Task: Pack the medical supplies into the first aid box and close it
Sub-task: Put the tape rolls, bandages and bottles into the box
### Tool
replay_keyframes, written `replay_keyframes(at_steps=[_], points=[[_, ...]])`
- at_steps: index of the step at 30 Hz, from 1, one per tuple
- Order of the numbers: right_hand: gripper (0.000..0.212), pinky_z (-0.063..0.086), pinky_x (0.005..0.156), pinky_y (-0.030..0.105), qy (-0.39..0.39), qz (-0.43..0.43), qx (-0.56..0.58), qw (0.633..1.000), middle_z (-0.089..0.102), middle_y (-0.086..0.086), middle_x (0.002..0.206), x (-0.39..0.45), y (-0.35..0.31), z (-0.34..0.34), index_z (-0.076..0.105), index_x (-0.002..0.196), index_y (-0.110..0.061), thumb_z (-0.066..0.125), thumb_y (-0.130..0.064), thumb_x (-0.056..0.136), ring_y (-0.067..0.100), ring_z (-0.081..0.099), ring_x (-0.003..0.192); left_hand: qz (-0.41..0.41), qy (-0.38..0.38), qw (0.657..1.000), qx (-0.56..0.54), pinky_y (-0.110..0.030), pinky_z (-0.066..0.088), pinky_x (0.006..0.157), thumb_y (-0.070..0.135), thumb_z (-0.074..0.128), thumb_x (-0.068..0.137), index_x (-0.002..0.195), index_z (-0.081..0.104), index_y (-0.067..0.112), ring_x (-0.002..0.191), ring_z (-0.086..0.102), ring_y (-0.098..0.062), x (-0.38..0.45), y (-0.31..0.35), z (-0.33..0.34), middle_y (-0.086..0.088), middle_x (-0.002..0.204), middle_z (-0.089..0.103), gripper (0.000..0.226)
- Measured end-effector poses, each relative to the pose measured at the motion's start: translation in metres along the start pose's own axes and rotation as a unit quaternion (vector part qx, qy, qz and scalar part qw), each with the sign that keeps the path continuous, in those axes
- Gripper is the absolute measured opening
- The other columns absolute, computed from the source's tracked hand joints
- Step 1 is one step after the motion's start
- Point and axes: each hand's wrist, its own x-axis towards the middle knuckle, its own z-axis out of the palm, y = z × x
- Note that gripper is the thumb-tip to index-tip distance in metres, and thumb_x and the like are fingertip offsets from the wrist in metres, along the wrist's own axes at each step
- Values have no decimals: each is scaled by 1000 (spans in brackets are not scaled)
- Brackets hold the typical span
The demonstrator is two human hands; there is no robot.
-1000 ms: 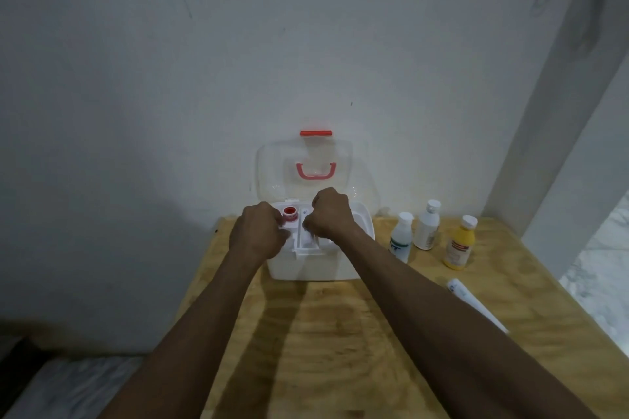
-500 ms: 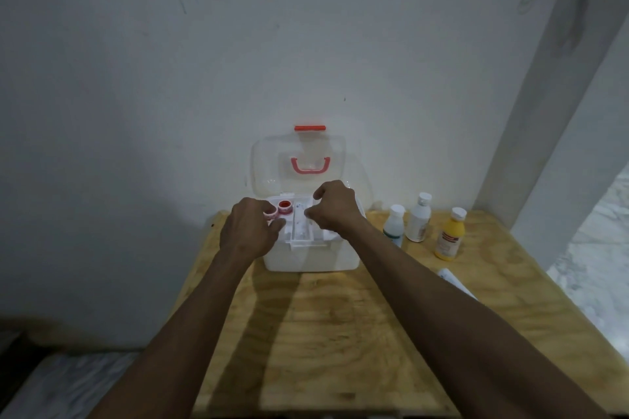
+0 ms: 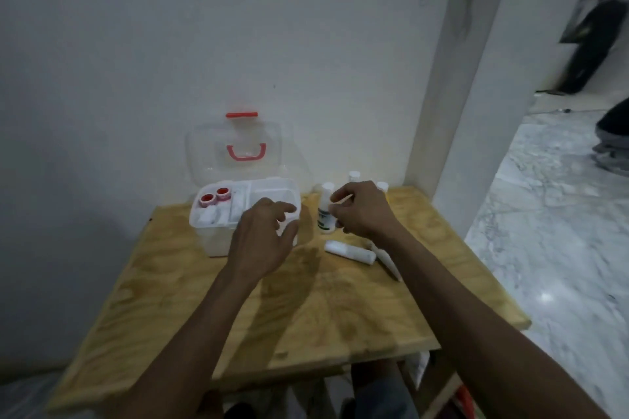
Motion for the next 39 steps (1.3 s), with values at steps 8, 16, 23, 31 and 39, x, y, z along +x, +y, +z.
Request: replay_keyframes(at_steps=[8, 16, 23, 31, 39], points=[[26, 43, 86, 28, -7, 66, -179, 982, 62, 8, 121, -7, 81, -41, 70, 107, -13, 67, -18, 82, 25, 59, 111, 63, -188, 978, 64, -33, 43, 98, 26, 58, 93, 129, 59, 24, 124, 51, -20, -5, 36, 85, 0, 135, 58, 36], [48, 45, 93, 32, -105, 83, -206, 969, 51, 9, 134, -6, 100, -27, 59, 128, -11, 66, -33, 86, 26, 50, 123, 92, -257, 942, 195, -41, 51, 85, 14, 55, 92, 120, 65, 22, 108, 60, -26, 9, 51, 110, -7, 116, 67, 32], [49, 49, 89, 33, -118, 101, -189, 970, 55, 10, 130, -4, 103, -24, 56, 127, -8, 65, -34, 86, 26, 55, 116, 105, -296, 921, 230, -40, 43, 78, 24, 50, 95, 109, 61, 26, 107, 55, -27, 5, 42, 119, -3, 107, 64, 17], [59, 50, 85, 35, -123, 67, -62, 988, 59, 10, 125, -17, 82, -34, 52, 137, -13, 67, -13, 80, 22, 58, 104, 16, -224, 974, 16, -39, 47, 100, 27, 50, 98, 145, 32, 31, 128, 49, -23, -14, 32, 88, -4, 146, 47, 51], [53, 53, 64, 25, -81, -90, 74, 990, 57, 0, 107, -17, 1, -23, 49, 135, -22, 63, -7, 87, 19, 62, 86, 13, -37, 996, -74, -39, 58, 79, 14, 59, 90, 138, 42, 29, 96, 61, -15, -2, 15, 5, -1, 119, 60, 52]])
